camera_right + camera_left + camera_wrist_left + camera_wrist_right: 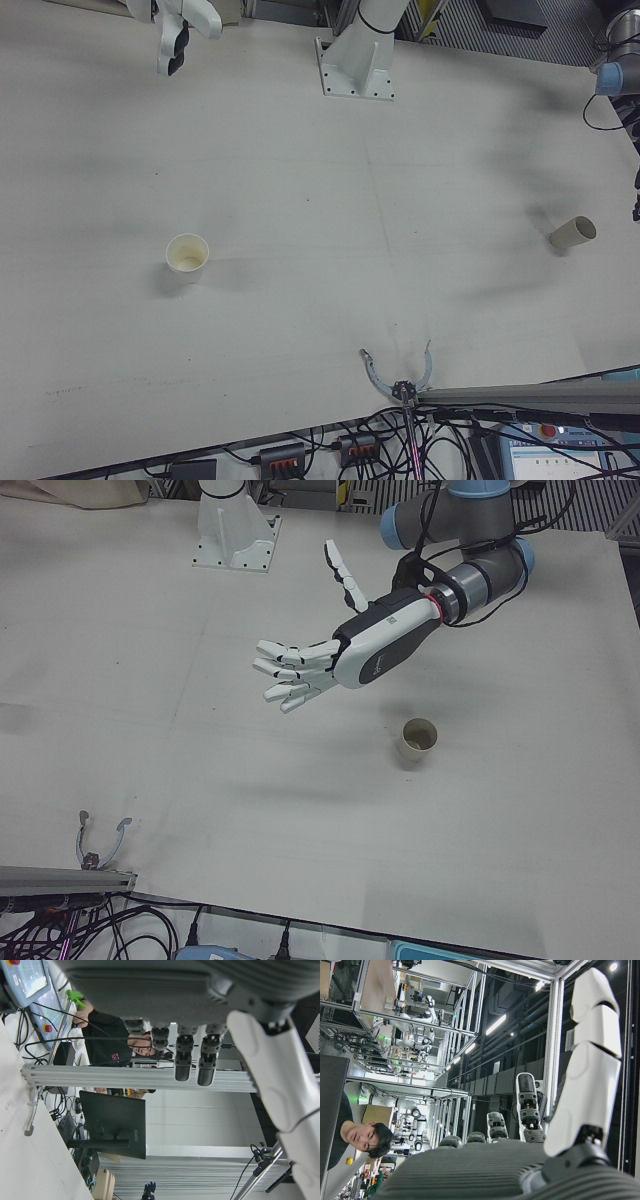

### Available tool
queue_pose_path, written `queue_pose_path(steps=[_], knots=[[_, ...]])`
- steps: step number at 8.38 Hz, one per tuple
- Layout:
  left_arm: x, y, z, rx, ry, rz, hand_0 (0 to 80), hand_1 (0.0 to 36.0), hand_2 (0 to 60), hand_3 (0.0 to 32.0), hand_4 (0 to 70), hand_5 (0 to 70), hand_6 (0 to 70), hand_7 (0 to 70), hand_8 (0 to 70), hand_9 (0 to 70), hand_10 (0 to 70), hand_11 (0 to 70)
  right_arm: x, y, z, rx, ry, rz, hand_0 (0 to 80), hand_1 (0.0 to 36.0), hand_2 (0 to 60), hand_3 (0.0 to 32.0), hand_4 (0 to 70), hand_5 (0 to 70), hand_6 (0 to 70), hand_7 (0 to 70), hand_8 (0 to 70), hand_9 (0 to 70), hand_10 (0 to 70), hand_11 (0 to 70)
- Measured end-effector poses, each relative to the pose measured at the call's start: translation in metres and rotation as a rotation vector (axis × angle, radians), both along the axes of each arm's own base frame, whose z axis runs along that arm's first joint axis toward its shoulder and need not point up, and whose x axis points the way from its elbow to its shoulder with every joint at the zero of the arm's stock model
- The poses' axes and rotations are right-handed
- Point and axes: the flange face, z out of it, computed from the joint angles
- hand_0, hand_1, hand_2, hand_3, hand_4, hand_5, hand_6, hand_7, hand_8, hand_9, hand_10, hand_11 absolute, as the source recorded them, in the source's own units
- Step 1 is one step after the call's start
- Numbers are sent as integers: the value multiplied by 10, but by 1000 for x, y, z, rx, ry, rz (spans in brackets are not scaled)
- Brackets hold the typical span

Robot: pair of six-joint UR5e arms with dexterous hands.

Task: Pour water

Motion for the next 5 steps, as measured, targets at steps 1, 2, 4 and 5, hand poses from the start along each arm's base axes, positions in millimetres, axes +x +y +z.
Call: queue_pose_path(steps=[1,2,4,5], knots=[[0,0,3,-15,-10,-2,472,24,0,74,177,199,146,206,98,62,16,29,3,5,-2,8,-3,0,534,183,31,0,115,206,80,166,6,19,0,0],[-33,1,-8,-7,-22,-62,472,33,0,160,140,171,122,182,83,57,18,32,10,16,-10,24,-10,5,545,192,32,0,116,216,100,226,10,31,0,6],[-85,8,-25,21,-55,-156,475,32,0,294,95,132,86,143,67,35,9,20,26,36,-16,21,-8,36,532,182,36,0,122,217,90,191,8,24,0,0],[-93,11,-28,17,-66,-169,475,28,0,320,82,121,68,122,57,21,0,7,30,43,-13,8,-1,43,516,172,52,0,115,207,84,176,6,21,0,0]])
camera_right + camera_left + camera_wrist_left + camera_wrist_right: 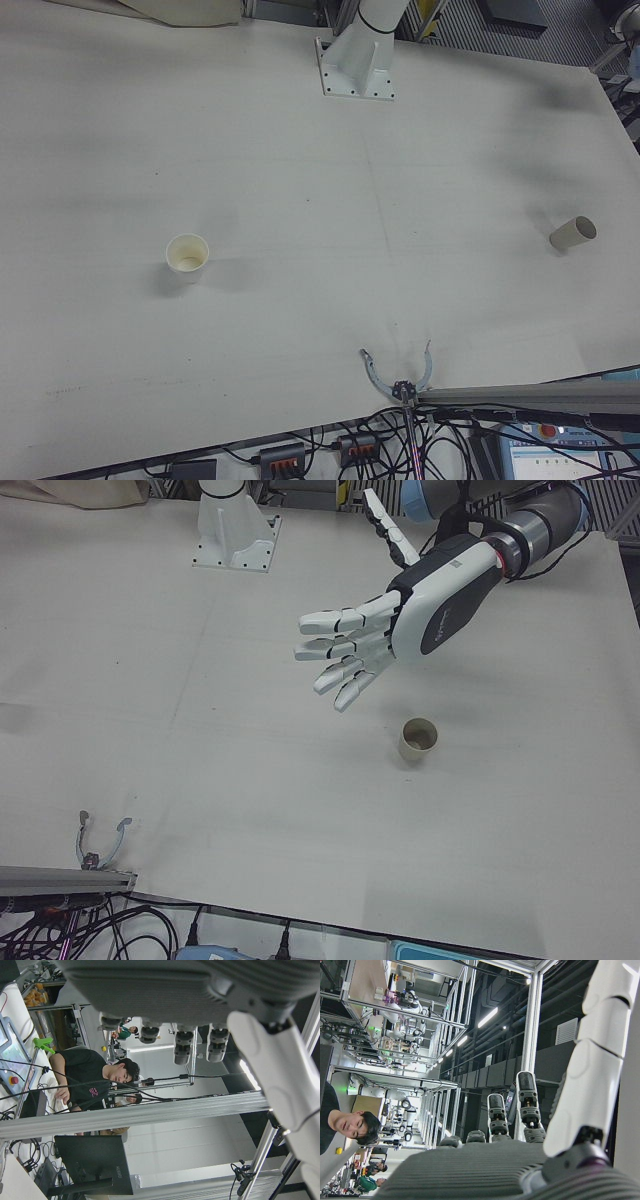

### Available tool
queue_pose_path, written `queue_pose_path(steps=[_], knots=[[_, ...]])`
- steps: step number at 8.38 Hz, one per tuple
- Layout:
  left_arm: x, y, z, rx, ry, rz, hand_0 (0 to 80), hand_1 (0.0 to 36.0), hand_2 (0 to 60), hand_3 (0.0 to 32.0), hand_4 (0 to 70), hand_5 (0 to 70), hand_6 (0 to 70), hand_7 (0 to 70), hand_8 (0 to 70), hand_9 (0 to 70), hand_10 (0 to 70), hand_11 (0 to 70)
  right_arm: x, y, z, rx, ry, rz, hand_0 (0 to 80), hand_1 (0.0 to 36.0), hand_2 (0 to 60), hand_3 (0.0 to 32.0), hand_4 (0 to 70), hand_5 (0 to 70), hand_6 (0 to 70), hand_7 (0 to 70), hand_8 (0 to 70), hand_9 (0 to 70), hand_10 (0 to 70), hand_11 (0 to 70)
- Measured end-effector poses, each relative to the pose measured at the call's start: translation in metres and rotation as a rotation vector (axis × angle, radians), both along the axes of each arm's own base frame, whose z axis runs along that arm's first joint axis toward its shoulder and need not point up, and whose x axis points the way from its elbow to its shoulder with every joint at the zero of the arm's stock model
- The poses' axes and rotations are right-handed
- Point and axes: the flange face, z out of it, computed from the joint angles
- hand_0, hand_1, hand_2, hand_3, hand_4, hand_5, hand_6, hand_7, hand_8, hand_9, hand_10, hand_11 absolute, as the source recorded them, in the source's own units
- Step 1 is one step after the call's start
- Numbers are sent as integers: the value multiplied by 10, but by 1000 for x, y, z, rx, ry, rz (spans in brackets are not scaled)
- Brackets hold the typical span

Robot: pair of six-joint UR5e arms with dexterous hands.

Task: Pour water

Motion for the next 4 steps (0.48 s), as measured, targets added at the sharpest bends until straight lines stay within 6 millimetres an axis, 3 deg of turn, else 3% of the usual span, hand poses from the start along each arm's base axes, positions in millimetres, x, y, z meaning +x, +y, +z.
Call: queue_pose_path(steps=[2,3,4], knots=[[-24,21,-11,-4,-9,-36,489,52,0,320,75,109,16,65,25,0,0,0,5,5,10,-30,17,8,497,166,85,0,90,185,61,116,2,9,0,0],[-42,39,-5,-19,-30,-75,490,53,0,320,75,109,15,64,24,0,0,0,8,5,12,-38,20,15,497,166,85,0,90,185,61,116,2,9,0,0],[-66,60,3,-17,-92,-155,522,106,0,146,66,62,0,14,0,0,0,0,10,3,16,-48,25,26,491,167,114,0,95,189,63,123,2,10,0,0]])
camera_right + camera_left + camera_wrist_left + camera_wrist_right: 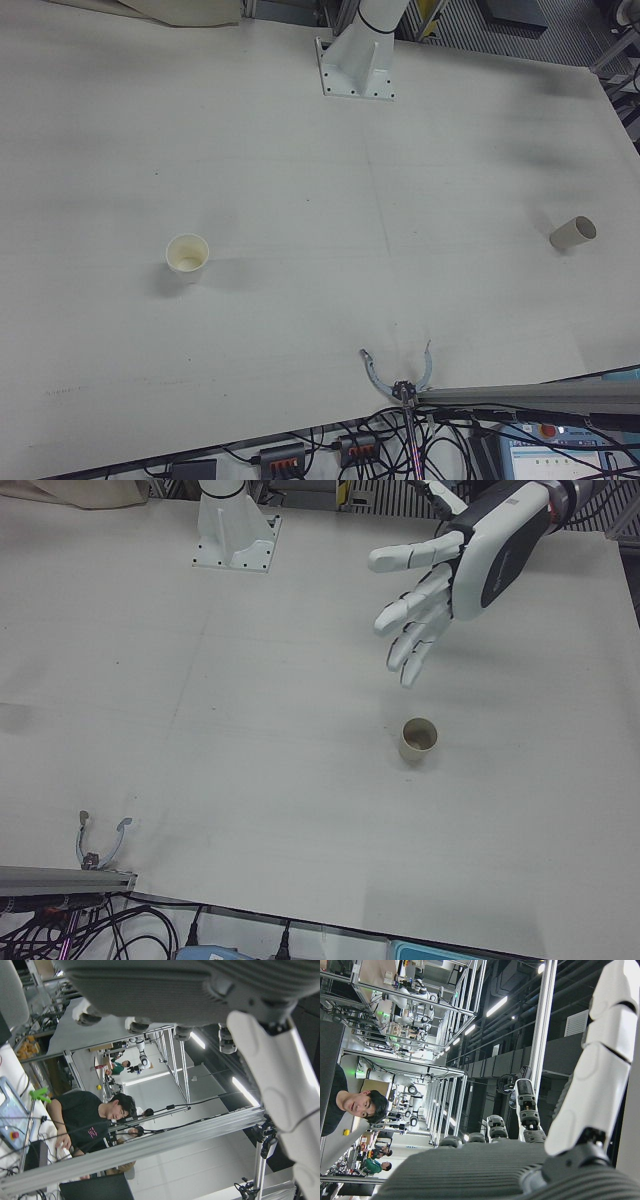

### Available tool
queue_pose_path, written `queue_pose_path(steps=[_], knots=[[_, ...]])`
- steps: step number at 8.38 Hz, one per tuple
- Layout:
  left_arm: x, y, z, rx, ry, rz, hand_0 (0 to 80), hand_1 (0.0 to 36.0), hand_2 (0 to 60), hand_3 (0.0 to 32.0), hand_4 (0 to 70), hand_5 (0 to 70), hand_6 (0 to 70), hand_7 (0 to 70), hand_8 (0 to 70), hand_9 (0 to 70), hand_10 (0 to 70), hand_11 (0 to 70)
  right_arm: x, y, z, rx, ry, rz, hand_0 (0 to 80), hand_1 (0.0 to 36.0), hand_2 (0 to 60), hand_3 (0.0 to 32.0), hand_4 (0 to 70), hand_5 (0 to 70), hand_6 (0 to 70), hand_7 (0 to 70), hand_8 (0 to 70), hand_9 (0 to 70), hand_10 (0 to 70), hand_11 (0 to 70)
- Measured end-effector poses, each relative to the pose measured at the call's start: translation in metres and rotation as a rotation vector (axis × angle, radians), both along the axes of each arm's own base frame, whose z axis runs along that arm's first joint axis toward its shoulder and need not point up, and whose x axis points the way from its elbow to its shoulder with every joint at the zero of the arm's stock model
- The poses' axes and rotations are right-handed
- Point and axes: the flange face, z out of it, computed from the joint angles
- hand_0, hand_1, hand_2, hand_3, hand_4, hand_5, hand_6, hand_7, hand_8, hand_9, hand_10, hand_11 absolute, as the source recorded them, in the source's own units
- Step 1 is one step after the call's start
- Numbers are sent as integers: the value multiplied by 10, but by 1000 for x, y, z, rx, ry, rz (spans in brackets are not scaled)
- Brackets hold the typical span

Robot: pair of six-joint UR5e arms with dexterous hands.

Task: Pour water

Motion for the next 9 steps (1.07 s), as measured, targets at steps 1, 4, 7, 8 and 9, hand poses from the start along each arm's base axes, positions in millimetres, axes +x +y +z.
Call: queue_pose_path(steps=[1,4,7,8,9], knots=[[-16,14,7,7,-77,-72,524,117,0,62,74,64,0,12,0,0,0,0,0,-5,5,-14,10,7,490,167,119,0,93,165,50,89,0,3,0,0],[-3,12,57,-26,-263,-89,615,184,0,0,75,80,0,0,0,0,0,0,5,-11,11,-28,32,9,480,150,79,0,77,135,23,36,0,0,0,0],[36,-26,162,-88,-293,-14,539,163,0,4,64,77,0,16,0,0,0,0,4,-12,15,-36,47,-6,475,138,73,0,84,162,40,87,0,3,0,0],[49,-37,193,-99,-290,8,532,160,0,26,53,73,0,16,0,0,0,0,4,-11,14,-36,47,-6,477,140,76,0,84,162,40,90,0,4,0,0],[62,-44,230,-108,-289,22,533,158,0,38,53,71,0,17,0,0,0,0,3,-11,15,-38,51,-7,475,137,74,0,86,166,44,99,0,5,0,0]])
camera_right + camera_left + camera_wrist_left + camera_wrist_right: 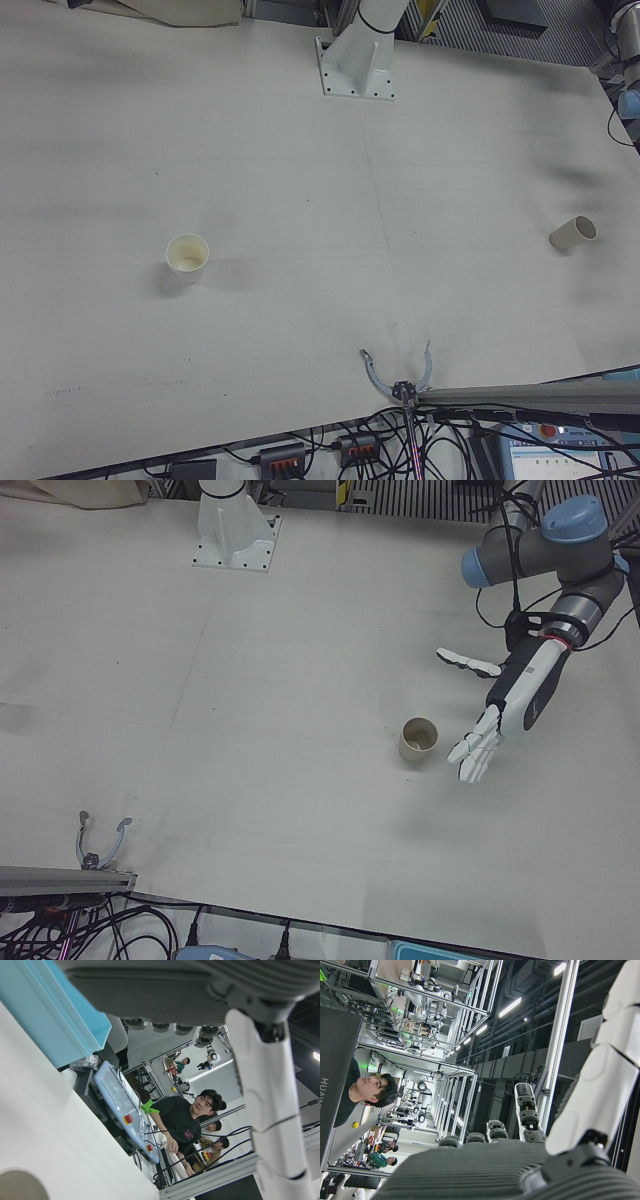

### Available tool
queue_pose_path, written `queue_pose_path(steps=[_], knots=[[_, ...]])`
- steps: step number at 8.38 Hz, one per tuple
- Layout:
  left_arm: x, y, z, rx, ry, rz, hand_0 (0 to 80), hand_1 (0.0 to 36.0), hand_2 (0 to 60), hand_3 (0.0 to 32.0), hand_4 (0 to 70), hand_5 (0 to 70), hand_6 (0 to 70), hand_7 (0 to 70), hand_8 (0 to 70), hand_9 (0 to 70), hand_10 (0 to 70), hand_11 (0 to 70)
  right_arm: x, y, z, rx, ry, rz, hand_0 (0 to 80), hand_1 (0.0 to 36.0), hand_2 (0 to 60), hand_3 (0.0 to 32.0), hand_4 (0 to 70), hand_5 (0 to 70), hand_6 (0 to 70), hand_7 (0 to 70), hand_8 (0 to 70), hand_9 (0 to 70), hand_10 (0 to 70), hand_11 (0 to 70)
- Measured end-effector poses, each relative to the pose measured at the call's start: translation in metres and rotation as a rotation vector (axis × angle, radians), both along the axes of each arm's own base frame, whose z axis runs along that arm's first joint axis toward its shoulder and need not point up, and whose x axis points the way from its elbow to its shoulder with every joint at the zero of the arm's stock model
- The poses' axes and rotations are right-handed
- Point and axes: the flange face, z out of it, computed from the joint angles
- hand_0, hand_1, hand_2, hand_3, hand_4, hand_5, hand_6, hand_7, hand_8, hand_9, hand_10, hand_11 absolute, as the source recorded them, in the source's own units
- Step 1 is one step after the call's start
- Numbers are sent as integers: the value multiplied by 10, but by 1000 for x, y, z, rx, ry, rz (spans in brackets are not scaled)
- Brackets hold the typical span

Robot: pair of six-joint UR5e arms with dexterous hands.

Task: Pour water

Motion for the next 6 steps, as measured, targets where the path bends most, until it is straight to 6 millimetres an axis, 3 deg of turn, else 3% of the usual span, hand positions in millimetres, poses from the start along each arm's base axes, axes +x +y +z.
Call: queue_pose_path(steps=[2,4,6], knots=[[18,1,66,-12,-4,20,535,161,0,40,55,70,0,20,0,0,0,0,-4,-2,1,-5,19,-4,473,135,85,0,94,179,53,115,0,9,0,0],[23,7,122,-19,-16,3,539,165,0,18,71,73,0,25,2,3,0,3,-9,-6,3,-13,33,-9,471,133,86,0,96,180,55,123,1,10,0,0],[43,13,139,29,-45,16,541,164,0,30,65,65,0,21,3,3,0,2,-12,-9,5,-20,40,-10,471,134,91,0,95,182,56,123,1,10,0,0]])
